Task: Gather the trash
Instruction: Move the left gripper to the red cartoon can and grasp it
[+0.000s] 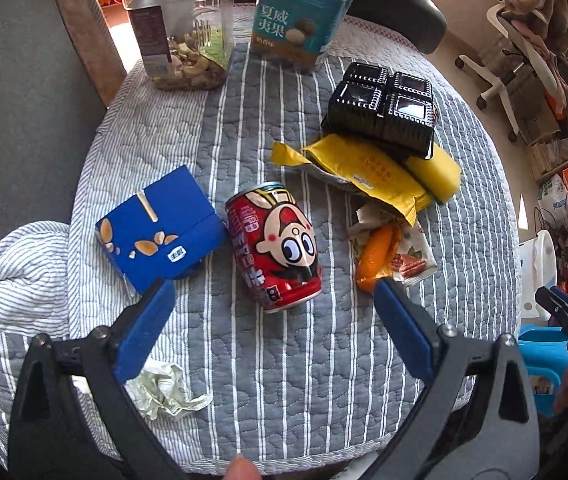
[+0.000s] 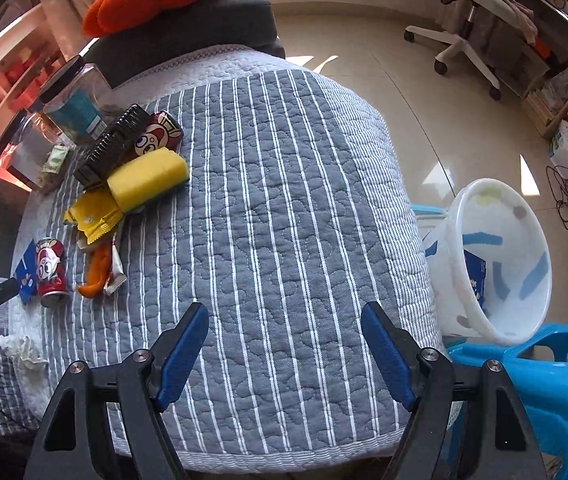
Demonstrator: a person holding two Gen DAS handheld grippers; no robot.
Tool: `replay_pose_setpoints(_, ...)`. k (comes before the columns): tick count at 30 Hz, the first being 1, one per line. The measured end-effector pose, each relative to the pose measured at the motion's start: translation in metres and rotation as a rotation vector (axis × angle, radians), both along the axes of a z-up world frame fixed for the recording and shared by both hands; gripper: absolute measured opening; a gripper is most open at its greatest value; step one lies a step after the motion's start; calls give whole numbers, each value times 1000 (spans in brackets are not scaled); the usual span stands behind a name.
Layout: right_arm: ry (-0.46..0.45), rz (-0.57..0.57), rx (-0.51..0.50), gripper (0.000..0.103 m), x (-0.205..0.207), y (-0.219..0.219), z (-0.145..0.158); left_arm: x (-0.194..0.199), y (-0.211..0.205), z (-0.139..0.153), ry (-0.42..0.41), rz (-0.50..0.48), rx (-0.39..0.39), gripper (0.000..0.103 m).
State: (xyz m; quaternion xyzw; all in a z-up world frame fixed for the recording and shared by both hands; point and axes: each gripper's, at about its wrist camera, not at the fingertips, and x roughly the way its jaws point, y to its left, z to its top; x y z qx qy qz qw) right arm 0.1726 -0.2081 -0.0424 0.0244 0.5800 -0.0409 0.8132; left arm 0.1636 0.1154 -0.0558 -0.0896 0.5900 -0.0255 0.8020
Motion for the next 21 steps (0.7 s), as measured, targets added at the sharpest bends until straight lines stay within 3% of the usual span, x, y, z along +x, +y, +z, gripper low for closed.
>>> replay_pose_setpoints(3, 2, 14, 5, 80, 7, 12, -3, 9, -2, -9, 23, -13, -22, 87)
replay_pose_setpoints(6, 6, 25, 11, 80, 13, 24, -7, 21, -8, -22, 46, -20, 4, 76)
replay_pose_setpoints(11, 13, 43, 18, 80, 25, 40, -11, 36, -13, -45, 93, -9, 40, 72)
replay_pose_setpoints(13, 6, 54, 22, 80, 32, 46, -11, 39, -11, -54, 114, -6, 21, 65)
replay_pose_setpoints(21, -8, 39, 135, 81, 70, 67, -22, 30, -1, -29, 33, 7, -13, 62)
